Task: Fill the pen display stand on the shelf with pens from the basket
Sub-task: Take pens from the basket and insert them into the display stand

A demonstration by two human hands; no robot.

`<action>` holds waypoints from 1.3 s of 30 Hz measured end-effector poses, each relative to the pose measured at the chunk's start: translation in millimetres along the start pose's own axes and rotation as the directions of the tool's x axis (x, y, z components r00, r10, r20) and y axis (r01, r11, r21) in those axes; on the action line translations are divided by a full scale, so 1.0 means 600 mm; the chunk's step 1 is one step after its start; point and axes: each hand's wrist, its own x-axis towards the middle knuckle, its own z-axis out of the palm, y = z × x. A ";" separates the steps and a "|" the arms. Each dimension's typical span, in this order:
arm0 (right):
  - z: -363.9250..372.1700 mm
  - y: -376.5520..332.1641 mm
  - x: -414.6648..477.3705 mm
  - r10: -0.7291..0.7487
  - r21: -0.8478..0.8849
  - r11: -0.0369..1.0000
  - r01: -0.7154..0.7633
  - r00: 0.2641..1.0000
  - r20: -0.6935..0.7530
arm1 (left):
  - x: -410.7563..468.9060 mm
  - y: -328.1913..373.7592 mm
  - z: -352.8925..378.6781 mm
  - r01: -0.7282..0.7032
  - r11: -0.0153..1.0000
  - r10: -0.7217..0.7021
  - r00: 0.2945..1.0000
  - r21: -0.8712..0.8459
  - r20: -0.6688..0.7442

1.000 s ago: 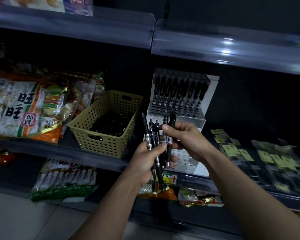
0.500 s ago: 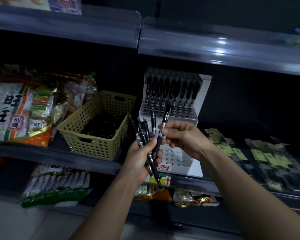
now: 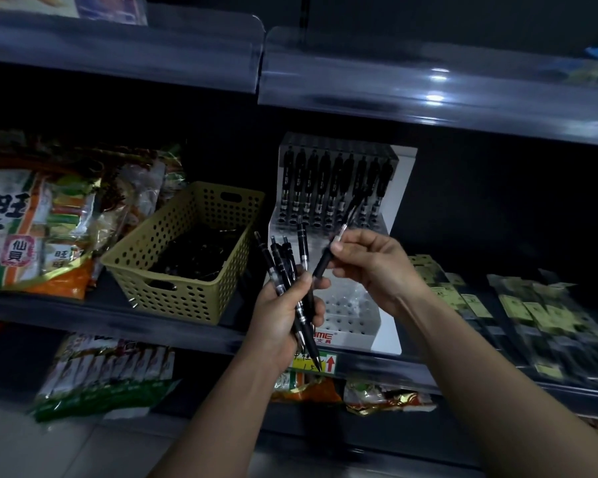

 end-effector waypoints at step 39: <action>0.005 -0.004 0.104 -0.545 -0.836 0.548 0.036 0.774 -0.324 | 0.019 0.001 -0.010 0.007 1.000 -0.008 1.000 -0.028 -0.027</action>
